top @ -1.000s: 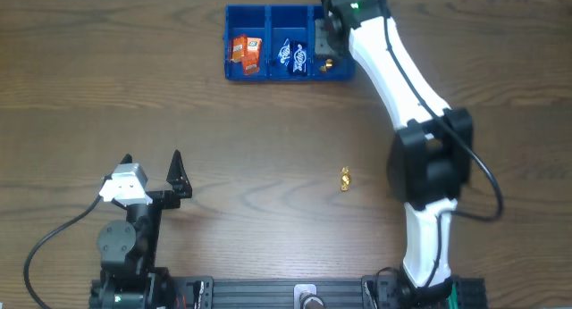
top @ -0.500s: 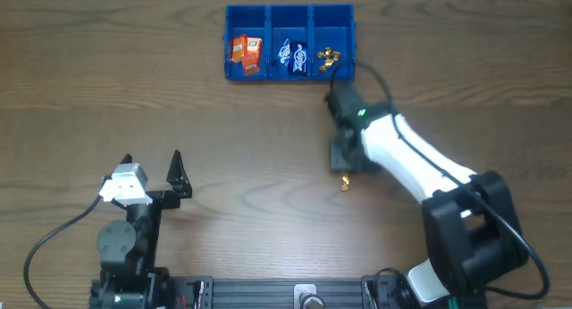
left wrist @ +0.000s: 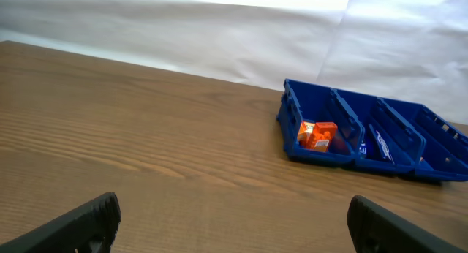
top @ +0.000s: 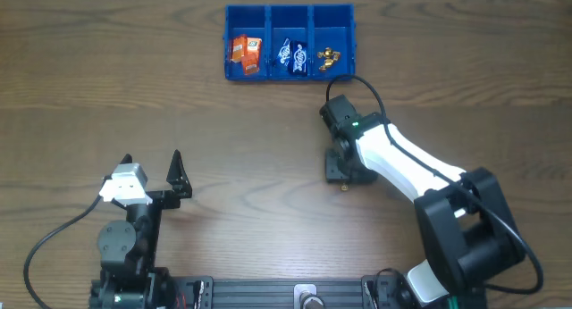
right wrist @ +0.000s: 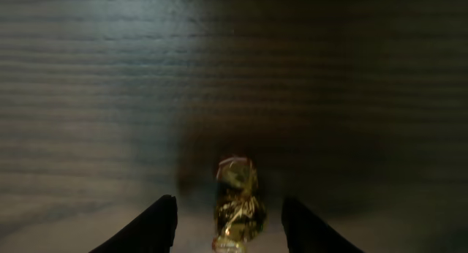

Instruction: Sort Candies Into Trays

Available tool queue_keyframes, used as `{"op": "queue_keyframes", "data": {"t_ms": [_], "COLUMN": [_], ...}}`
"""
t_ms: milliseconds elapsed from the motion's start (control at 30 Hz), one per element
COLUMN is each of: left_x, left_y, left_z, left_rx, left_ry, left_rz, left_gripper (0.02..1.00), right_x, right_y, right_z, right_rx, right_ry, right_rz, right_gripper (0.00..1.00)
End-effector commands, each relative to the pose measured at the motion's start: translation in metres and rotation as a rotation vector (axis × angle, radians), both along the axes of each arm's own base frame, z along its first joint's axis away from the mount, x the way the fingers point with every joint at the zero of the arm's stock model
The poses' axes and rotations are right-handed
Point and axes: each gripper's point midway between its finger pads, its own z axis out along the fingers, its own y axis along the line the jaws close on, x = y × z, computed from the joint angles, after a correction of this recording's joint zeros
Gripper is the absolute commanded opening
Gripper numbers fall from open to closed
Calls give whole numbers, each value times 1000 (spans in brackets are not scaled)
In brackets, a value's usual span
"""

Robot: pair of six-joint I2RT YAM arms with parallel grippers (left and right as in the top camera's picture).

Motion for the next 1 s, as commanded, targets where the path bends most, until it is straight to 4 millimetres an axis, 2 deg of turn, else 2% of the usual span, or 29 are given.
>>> {"op": "queue_keyframes", "data": {"t_ms": [33,100,233,400,500,567,667,767,867,900,1000], "left_x": [-1,-1,-1,-1,-1,-1,-1,-1,-1,-1,-1], "left_y": [3,3,3,3,3,3,3,3,3,3,3], "left_z": [-18,-18,-18,-18,-18,-18,-18,-18,-18,-18,-18], "left_rx": [10,10,10,10,10,10,10,10,10,10,10], "left_ry": [52,52,52,52,52,52,52,52,52,52,52], "left_rz": [12,12,12,12,12,12,12,12,12,12,12], "left_gripper": [998,998,998,998,996,998,998,998,996,996,998], "right_x": [-7,-6,-8,-11,-8,0,29,70,119,143,196], "right_y": [-7,-9,-10,-11,-9,2,21,30,19,12,5], "right_z": [-11,-11,-13,-16,-16,-7,35,97,151,172,202], "right_rx": [-26,-26,-27,-30,-17,42,127,166,132,112,108], "right_ry": [37,37,37,45,33,9,-99,-226,-366,-430,-548], "right_rz": [-36,-42,-44,-44,-44,-43,6,48,20,-10,-60], "right_gripper": [454,439,294,174,152,130,130,130,137,137,137]}}
